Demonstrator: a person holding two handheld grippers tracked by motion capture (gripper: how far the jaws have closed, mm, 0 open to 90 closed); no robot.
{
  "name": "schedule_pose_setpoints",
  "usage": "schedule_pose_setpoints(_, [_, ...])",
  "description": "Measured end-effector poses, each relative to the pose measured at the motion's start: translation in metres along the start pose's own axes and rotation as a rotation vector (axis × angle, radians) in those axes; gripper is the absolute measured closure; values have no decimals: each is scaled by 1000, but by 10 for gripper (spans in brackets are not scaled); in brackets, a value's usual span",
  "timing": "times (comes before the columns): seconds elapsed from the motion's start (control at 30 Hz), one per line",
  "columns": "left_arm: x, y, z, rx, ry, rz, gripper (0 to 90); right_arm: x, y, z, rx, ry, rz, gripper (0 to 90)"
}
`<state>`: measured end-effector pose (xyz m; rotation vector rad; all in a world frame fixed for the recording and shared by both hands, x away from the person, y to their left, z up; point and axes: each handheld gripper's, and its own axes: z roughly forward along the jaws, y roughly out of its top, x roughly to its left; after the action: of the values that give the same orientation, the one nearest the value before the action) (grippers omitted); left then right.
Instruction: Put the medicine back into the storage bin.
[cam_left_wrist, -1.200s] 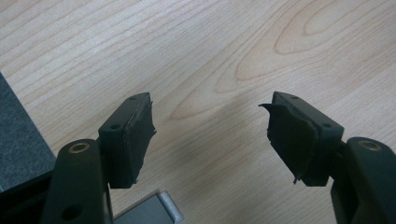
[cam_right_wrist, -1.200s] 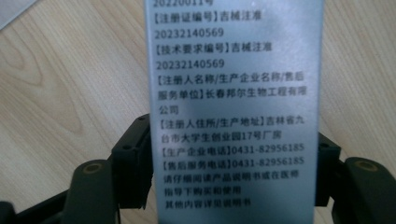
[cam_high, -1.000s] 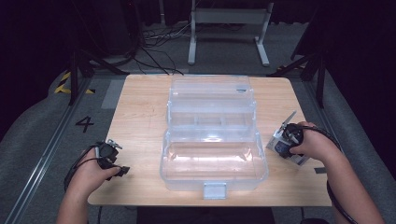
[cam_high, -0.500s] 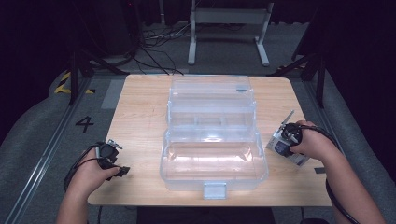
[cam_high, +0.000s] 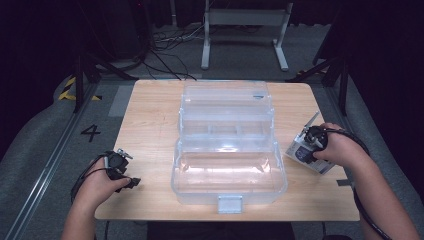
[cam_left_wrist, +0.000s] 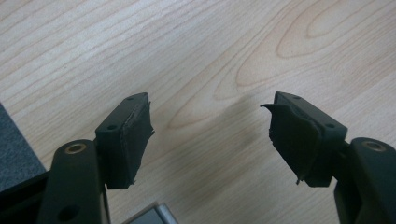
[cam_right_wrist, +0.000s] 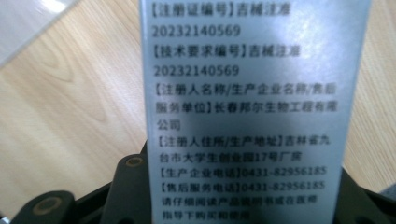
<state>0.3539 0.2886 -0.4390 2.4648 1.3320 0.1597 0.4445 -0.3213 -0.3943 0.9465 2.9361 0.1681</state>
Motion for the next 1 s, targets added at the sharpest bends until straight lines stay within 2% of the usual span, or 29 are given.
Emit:
schedule_pose_setpoints(0.13, [0, 3, 4, -18, -26, -5, 273, 1, 1, -15, -13, -9, -8, 567])
schedule_pose_setpoints(0.3, [0, 6, 11, -37, -24, -9, 246, 5, 5, -33, -22, -7, -26, 568])
schedule_pose_setpoints(0.53, [-2, 10, 14, -53, -19, 8, 234, 14, 15, -55, -39, -7, -54, 569])
schedule_pose_setpoints(0.7, [-3, 11, 15, -63, -30, 7, 225, 24, 26, -71, -46, 0, -84, 569])
schedule_pose_setpoints(0.87, [-7, 13, 16, -67, -41, 32, 215, 35, 37, -89, -78, 14, -122, 570])
schedule_pose_setpoints(1.0, [-9, 15, 16, -60, -48, 48, 216, 44, 44, -100, -81, 15, -142, 570])
